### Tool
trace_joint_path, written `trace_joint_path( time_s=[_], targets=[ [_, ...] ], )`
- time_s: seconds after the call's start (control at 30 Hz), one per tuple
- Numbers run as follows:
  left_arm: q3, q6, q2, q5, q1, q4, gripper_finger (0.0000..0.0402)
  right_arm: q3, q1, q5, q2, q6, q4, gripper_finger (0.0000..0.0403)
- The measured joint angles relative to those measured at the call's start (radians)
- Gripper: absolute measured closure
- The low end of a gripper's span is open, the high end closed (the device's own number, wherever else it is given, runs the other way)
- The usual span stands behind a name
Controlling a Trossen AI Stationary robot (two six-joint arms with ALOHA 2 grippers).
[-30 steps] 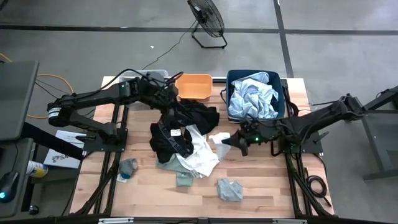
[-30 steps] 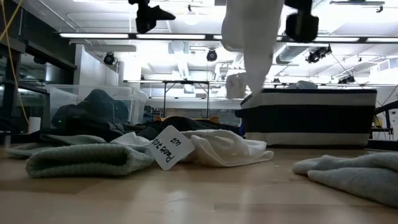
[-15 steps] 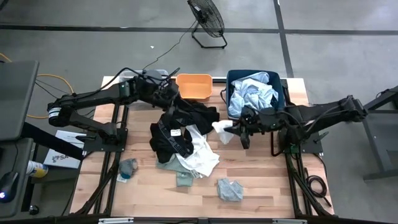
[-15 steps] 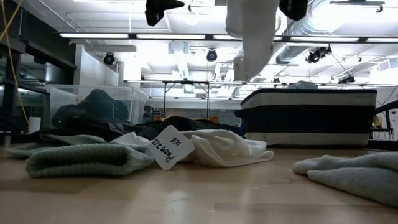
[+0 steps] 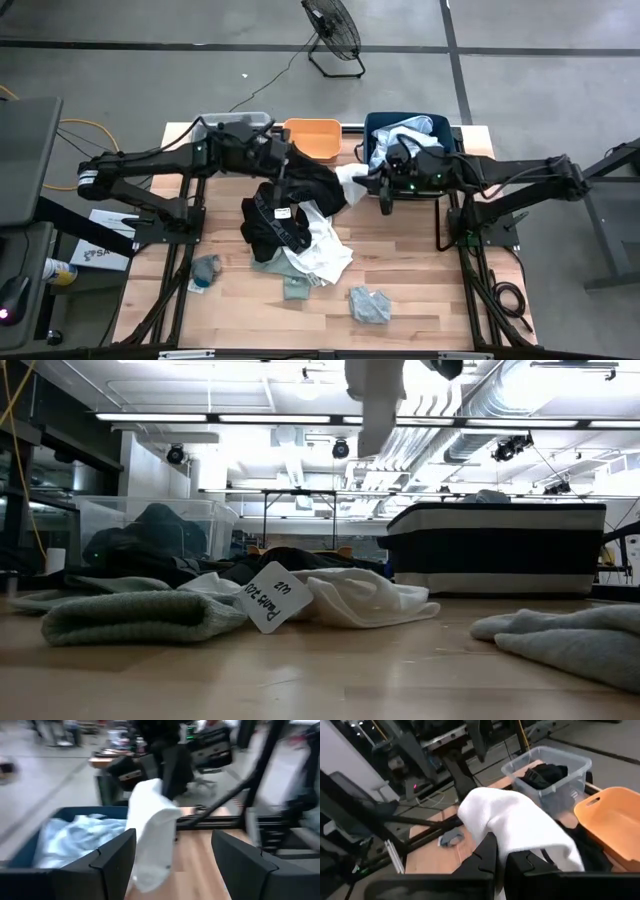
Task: Pick & Place Cloths
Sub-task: Put the white sock into the yellow bin
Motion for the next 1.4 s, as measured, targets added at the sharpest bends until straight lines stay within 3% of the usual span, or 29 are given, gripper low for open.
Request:
trace_joint_path(
  time_s=[0.23, 0.6, 0.87, 1.23, 1.4],
  targets=[
    [0.000, 0.070, 0.000, -0.195, -0.054, 0.006, 0.0146, 0.059, -0.016, -0.037, 0.087, -0.033, 0.027, 0.0400],
    [0.001, 0.107, 0.024, -0.199, -0.110, 0.006, 0.0146, 0.129, -0.049, -0.051, 0.202, -0.025, 0.076, 0.0400],
    [0.000, 0.134, 0.058, -0.323, -0.112, -0.010, 0.0146, 0.132, -0.048, -0.120, 0.204, -0.006, 0.150, 0.0400],
    [0.001, 0.140, 0.104, -0.236, -0.112, 0.050, 0.0147, 0.132, -0.048, -0.154, 0.209, -0.004, 0.192, 0.0400],
    [0.001, 0.132, 0.116, -0.219, -0.112, 0.090, 0.0182, 0.132, -0.048, -0.154, 0.208, -0.004, 0.192, 0.0400]
  ],
)
